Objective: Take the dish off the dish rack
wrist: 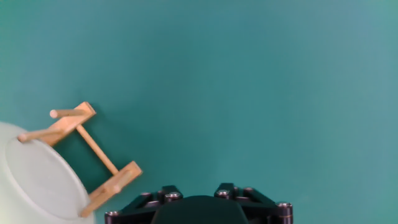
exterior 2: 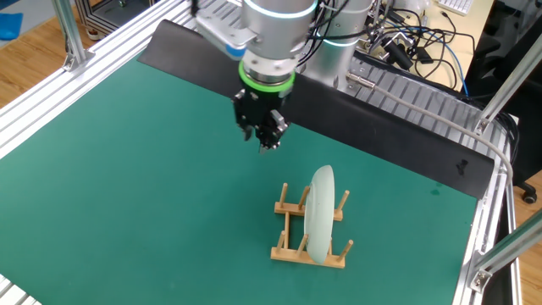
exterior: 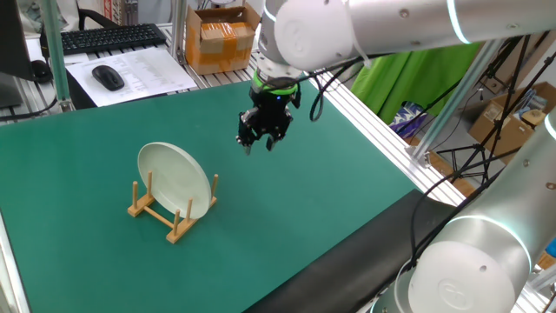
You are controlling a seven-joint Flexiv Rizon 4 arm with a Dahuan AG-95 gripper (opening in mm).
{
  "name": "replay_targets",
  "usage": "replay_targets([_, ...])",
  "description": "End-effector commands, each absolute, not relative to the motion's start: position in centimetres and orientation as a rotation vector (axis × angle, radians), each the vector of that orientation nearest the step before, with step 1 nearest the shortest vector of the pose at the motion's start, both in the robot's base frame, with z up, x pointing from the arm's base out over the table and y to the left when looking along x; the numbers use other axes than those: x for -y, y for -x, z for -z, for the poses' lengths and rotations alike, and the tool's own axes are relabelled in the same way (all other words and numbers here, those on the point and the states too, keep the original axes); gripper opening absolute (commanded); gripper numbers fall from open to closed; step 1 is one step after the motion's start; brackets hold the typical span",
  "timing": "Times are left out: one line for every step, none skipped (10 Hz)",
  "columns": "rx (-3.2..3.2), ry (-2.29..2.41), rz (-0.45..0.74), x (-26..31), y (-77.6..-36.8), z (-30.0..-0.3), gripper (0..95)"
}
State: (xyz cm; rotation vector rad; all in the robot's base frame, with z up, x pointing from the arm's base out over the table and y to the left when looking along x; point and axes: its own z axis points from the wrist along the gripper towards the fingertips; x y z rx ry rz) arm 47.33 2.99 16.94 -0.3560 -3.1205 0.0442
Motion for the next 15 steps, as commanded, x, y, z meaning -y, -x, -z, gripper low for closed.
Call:
replay_targets([3.116, 0.357, -0.046, -4.2, -47.4, -17.8, 0.0])
replay_targets([3.118, 0.356, -0.045, -4.8, -47.5, -18.2, 0.0])
replay_targets([3.119, 0.346, -0.042, -5.6, -47.5, -18.8, 0.0])
replay_targets([3.118, 0.348, -0.042, -6.1, -47.6, -19.0, 0.0])
replay_targets([3.117, 0.355, -0.042, -6.7, -47.6, -19.3, 0.0])
replay_targets([3.116, 0.353, -0.039, -7.3, -47.3, -19.5, 0.0])
replay_targets([3.116, 0.353, -0.035, -7.4, -47.3, -19.4, 0.0])
replay_targets([3.116, 0.353, -0.033, -7.7, -47.1, -19.5, 0.0])
replay_targets([3.112, 0.353, -0.029, -7.9, -47.0, -19.5, 0.0])
replay_targets([3.109, 0.361, -0.026, -8.1, -46.9, -19.4, 0.0])
replay_targets([3.109, 0.366, -0.029, -8.1, -46.9, -19.4, 0.0])
replay_targets([3.108, 0.375, -0.030, -8.1, -46.9, -19.4, 0.0])
replay_targets([3.102, 0.379, -0.031, -8.1, -46.9, -19.4, 0.0])
replay_targets([3.103, 0.375, -0.032, -8.1, -46.9, -19.4, 0.0])
replay_targets([3.104, 0.369, -0.031, -8.1, -46.9, -19.4, 0.0])
